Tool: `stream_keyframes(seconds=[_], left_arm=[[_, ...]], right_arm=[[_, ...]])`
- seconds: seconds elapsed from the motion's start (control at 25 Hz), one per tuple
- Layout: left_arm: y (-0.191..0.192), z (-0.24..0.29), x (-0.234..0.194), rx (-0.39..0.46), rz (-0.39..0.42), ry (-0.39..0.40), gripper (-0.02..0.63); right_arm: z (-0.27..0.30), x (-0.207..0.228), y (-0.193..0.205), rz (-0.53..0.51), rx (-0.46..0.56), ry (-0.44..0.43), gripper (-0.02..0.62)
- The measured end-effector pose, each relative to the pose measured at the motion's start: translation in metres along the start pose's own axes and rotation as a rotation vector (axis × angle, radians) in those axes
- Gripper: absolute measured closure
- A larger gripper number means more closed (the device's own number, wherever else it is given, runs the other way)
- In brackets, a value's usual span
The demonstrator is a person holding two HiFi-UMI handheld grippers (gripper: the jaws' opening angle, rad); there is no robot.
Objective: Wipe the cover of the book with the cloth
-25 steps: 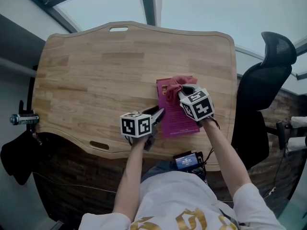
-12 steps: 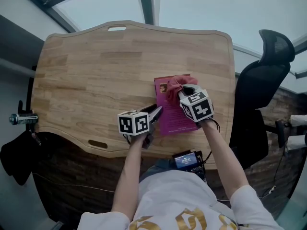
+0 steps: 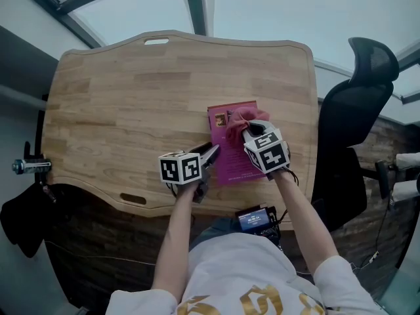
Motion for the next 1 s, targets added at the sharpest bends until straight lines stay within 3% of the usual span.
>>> stream_keyframes(seconds=[1.0], left_arm=[[-0.005, -0.001, 0.001, -0.003, 0.03, -0.001, 0.472]], right_arm=[[-0.019, -0.015, 0.03, 0.024, 0.002, 0.014, 0.554]])
Point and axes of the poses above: the fingertips, and each gripper's own axes: z forward along the fingers, x to its right, y out of its underside, the point moved 8 cm from there along -z, backward along the fingers, and after that the axes turned 15 degrees about z, right-handed, at the moved point
